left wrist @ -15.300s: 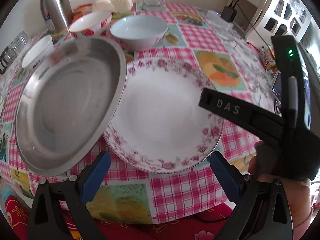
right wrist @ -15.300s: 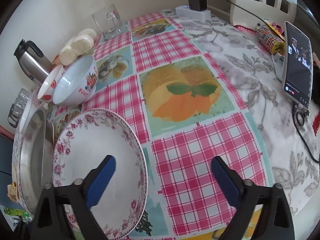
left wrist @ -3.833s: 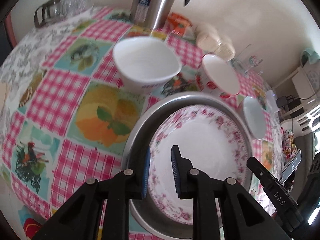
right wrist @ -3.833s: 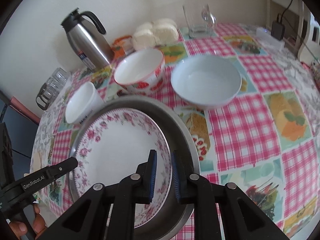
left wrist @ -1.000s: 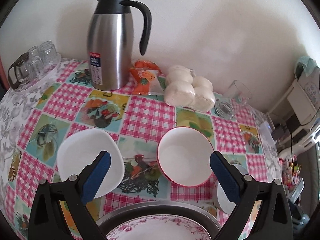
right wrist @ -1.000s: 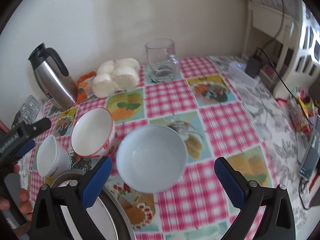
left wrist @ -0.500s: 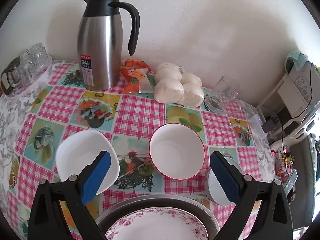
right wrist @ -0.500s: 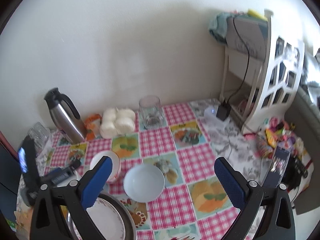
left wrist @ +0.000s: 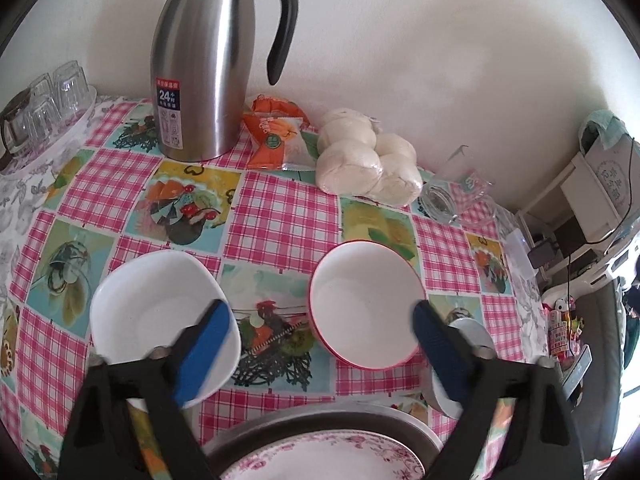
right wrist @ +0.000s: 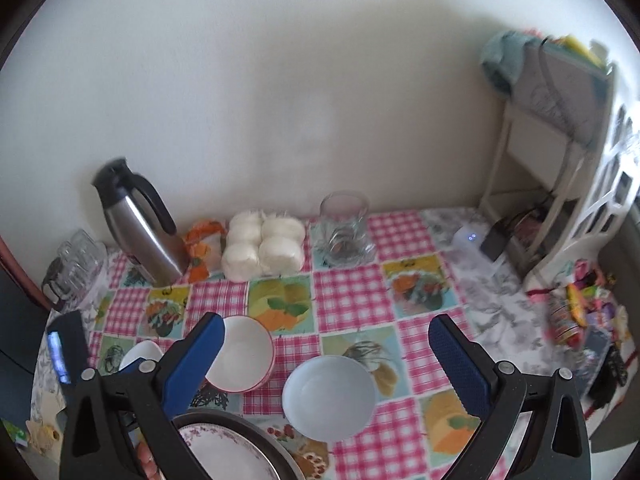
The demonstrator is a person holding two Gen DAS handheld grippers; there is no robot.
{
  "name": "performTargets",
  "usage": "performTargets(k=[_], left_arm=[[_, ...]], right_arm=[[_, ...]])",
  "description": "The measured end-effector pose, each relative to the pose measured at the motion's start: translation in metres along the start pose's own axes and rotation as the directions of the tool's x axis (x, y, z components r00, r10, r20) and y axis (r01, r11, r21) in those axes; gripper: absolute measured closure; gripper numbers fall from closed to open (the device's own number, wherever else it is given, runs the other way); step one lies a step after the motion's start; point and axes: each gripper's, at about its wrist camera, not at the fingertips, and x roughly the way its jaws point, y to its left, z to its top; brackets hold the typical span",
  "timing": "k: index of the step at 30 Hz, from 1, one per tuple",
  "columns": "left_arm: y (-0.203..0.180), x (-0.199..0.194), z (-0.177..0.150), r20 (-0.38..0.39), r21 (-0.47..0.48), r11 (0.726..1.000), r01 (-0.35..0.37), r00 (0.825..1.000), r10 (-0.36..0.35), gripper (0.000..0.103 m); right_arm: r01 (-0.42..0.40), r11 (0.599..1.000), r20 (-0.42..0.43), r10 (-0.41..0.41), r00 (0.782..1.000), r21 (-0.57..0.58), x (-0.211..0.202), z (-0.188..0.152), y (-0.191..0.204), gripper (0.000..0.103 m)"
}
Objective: Organize plates and bowls
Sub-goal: 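Close the right gripper on the red-rimmed white bowl's rim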
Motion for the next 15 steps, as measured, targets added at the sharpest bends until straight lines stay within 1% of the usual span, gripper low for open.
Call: performTargets(k=[1,3,5,6,8,9,12,13,14,15], left_arm=[[0.003,0.003,0.001,-0.006,-0.008,1.000,0.001,1.000,-0.001,0.029],[0.008,0.010,0.003,-0.019,-0.018,1.000,0.007,1.000,-0.007,0.032],[0.010,0.016,0.003,-0.030,-0.025,1.000,0.008,1.000,-0.008,0.040],[0.011,0.019,0.003,-0.036,-0.029,1.000,0.010,0.999,-0.011,0.046],[0.011,0.024,0.003,-0.044,-0.032,0.999,0.018,0.999,-0.019,0.048],[0.011,0.026,0.003,-0.047,-0.030,0.999,0.021,0.999,-0.022,0.051],[0.009,0.033,0.003,-0.056,-0.031,0.999,0.028,0.998,-0.029,0.060],[0.009,0.036,0.003,-0.062,-0.035,0.999,0.029,0.998,-0.031,0.061],[0.009,0.040,0.002,-0.068,-0.039,0.999,0.031,0.997,-0.034,0.062],[0.009,0.044,0.001,-0.075,-0.042,0.999,0.033,0.997,-0.036,0.064]], right_arm=[[-0.009,1.000,-0.012,0.009,1.000,0.000,0.010,-0.002,0.002,0.000],[-0.016,1.000,-0.038,0.016,0.999,0.003,0.033,-0.006,0.008,0.001],[-0.026,1.000,-0.065,0.026,0.998,-0.009,0.056,-0.011,0.016,0.005],[-0.031,0.999,-0.080,0.030,0.996,-0.015,0.067,-0.015,0.021,0.009],[-0.038,0.999,-0.109,0.035,0.993,-0.025,0.086,-0.021,0.029,0.015],[-0.041,0.999,-0.123,0.038,0.992,-0.027,0.094,-0.025,0.032,0.020],[-0.048,0.998,-0.163,0.041,0.986,-0.036,0.119,-0.035,0.040,0.029],[-0.044,0.998,-0.177,0.036,0.984,-0.040,0.126,-0.038,0.042,0.035],[-0.042,0.998,-0.192,0.033,0.981,-0.042,0.134,-0.041,0.043,0.039],[-0.044,0.998,-0.205,0.035,0.978,-0.043,0.140,-0.044,0.045,0.046]])
